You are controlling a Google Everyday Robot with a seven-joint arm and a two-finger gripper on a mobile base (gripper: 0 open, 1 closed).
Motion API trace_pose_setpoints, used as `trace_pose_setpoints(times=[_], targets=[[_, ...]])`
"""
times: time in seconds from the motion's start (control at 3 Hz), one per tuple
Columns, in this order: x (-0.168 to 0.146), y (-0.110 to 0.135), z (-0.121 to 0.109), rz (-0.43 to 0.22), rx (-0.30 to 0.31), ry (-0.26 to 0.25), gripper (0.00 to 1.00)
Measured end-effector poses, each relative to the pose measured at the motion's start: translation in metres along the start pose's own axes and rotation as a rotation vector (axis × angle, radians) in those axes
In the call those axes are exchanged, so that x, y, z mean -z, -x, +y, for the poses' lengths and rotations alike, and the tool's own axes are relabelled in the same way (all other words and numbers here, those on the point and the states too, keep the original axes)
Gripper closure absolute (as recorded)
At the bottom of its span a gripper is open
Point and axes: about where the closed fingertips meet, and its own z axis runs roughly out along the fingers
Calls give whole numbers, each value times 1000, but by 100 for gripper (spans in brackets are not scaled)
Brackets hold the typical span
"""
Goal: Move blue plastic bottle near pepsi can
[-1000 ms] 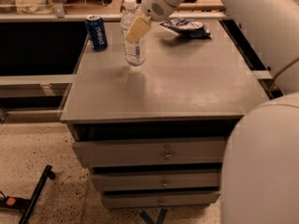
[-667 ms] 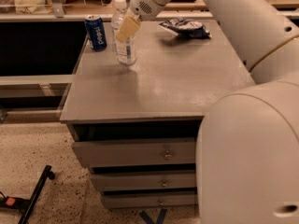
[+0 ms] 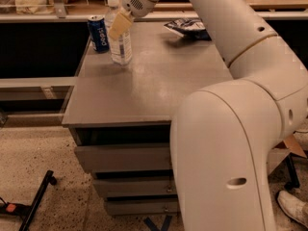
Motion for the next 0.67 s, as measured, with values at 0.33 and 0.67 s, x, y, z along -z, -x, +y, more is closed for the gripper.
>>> trace_pose_setpoints(times=[0.33, 0.67], targets=[[-4, 5, -10, -45, -47, -21, 100], [-10, 5, -25, -81, -89, -62, 100]])
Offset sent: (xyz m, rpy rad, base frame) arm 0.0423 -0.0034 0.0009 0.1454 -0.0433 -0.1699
